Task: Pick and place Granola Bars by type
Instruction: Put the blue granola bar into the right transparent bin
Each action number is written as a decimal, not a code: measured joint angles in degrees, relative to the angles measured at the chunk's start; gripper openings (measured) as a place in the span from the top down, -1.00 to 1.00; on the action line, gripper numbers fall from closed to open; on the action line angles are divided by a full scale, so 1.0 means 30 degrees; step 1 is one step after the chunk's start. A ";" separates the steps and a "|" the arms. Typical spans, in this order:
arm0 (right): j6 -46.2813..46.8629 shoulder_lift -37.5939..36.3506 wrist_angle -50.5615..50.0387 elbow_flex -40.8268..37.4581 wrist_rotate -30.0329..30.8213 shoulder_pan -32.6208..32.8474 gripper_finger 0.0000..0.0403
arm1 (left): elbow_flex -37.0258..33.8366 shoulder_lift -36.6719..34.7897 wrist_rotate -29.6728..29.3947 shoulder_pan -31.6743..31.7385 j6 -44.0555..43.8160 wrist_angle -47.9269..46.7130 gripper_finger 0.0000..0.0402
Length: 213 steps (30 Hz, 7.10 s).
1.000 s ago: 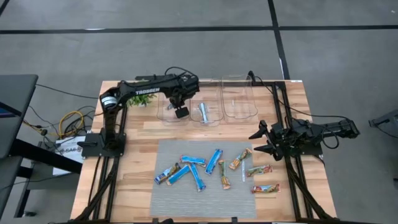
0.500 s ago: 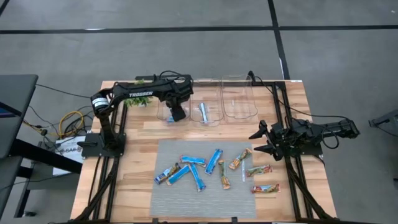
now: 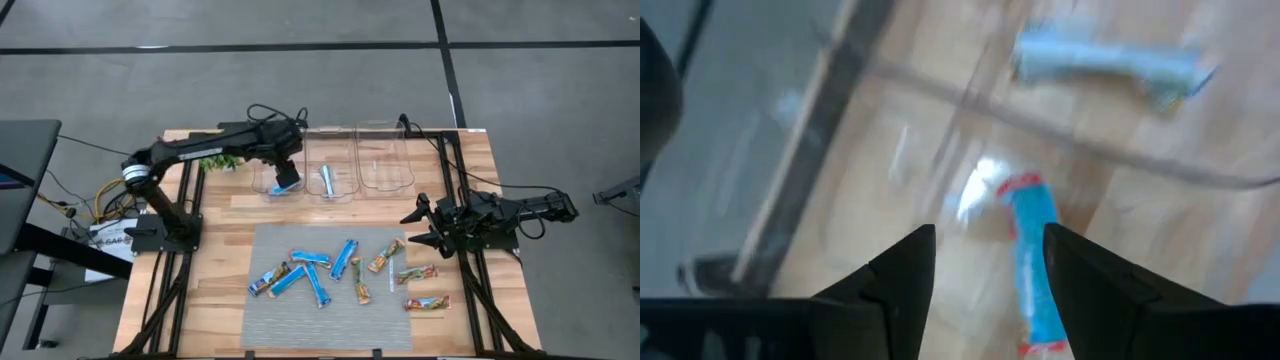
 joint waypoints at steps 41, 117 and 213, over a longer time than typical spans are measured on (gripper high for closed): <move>0.0000 0.0000 -0.0008 0.0000 0.0006 0.0006 -0.29 | -0.1201 -0.5063 0.0026 -1.5248 -1.2765 -0.2439 0.10; 0.0000 0.0000 -0.0007 -0.0004 0.0005 0.0005 -0.29 | -0.7832 0.0723 0.1144 -1.7292 -1.8172 0.7004 0.94; 0.0000 0.0001 -0.0023 -0.0001 -0.0008 0.0003 -0.29 | 1.2987 1.3529 0.7411 -0.1084 -0.1159 0.9594 0.57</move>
